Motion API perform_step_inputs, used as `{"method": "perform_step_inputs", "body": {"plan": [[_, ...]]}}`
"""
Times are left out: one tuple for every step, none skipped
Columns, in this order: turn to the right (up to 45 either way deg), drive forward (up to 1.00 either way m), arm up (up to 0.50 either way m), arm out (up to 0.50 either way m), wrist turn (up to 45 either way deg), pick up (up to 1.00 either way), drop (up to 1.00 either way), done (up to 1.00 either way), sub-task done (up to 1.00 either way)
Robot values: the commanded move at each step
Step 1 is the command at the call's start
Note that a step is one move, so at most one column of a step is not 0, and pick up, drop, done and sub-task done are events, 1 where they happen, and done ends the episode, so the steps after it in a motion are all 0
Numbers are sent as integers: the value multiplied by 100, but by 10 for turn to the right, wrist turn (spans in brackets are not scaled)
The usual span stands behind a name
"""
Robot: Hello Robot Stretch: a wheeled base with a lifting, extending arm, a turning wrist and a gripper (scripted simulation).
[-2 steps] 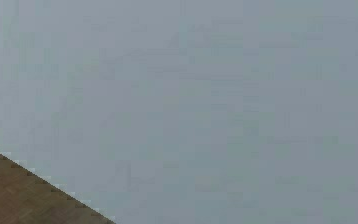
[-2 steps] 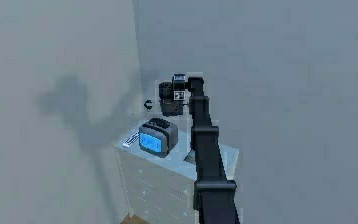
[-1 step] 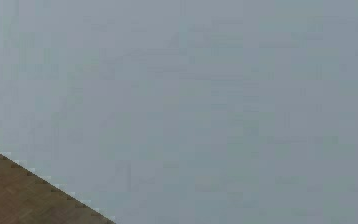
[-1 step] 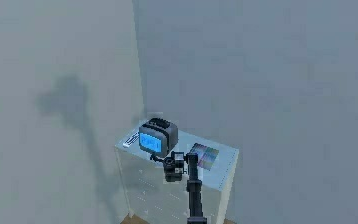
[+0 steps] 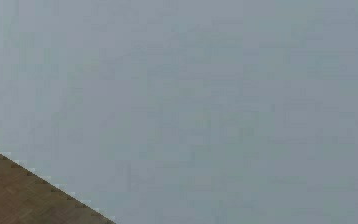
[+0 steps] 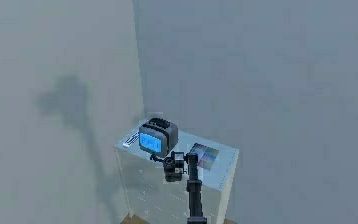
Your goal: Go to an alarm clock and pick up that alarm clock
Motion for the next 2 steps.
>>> {"method": "perform_step_inputs", "body": {"plan": [[0,0,10,0,0,0,0,0,0],[0,0,0,0,0,0,0,100,0]]}}
